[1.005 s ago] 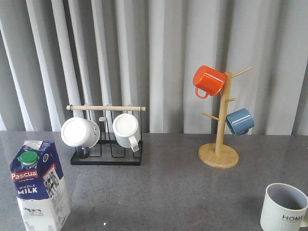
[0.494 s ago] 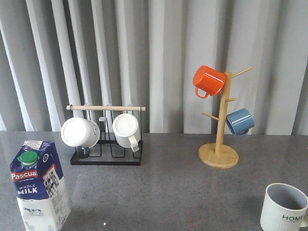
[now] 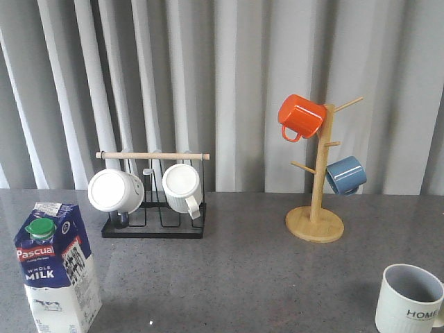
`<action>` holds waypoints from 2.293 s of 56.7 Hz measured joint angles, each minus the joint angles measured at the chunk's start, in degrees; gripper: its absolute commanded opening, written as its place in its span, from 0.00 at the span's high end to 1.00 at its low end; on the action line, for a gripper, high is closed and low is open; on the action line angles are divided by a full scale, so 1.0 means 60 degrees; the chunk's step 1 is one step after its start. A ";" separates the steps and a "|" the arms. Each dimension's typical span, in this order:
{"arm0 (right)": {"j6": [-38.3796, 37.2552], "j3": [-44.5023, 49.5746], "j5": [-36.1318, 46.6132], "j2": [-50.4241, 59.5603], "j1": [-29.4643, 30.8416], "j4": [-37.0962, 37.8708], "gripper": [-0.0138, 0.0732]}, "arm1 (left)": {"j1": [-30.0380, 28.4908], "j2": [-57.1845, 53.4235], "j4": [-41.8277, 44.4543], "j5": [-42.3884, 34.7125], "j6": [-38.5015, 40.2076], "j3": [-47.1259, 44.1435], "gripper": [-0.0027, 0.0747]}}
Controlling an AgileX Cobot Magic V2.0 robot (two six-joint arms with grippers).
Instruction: Place milk next to cup
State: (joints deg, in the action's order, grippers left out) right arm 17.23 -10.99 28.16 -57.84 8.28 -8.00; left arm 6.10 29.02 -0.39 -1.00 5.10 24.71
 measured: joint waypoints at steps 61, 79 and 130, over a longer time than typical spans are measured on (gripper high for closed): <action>0.0170 0.0000 0.0223 0.0000 0.0000 0.0011 0.33 | 0.0000 0.0000 0.0000 0.0008 0.0011 0.0000 0.28; 0.0208 0.0000 0.0966 -0.1008 0.0000 0.0011 0.33 | 0.0000 0.0000 0.0000 0.0008 0.0011 0.0000 0.28; -0.2200 -0.1385 0.2180 -0.3809 0.1811 0.3063 0.39 | 0.0000 0.0000 0.0000 0.0008 0.0011 0.0000 0.28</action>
State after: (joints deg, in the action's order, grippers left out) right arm 4.03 -19.29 41.24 -80.69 19.14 10.38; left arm 6.10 29.02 -0.39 -0.95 5.17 24.71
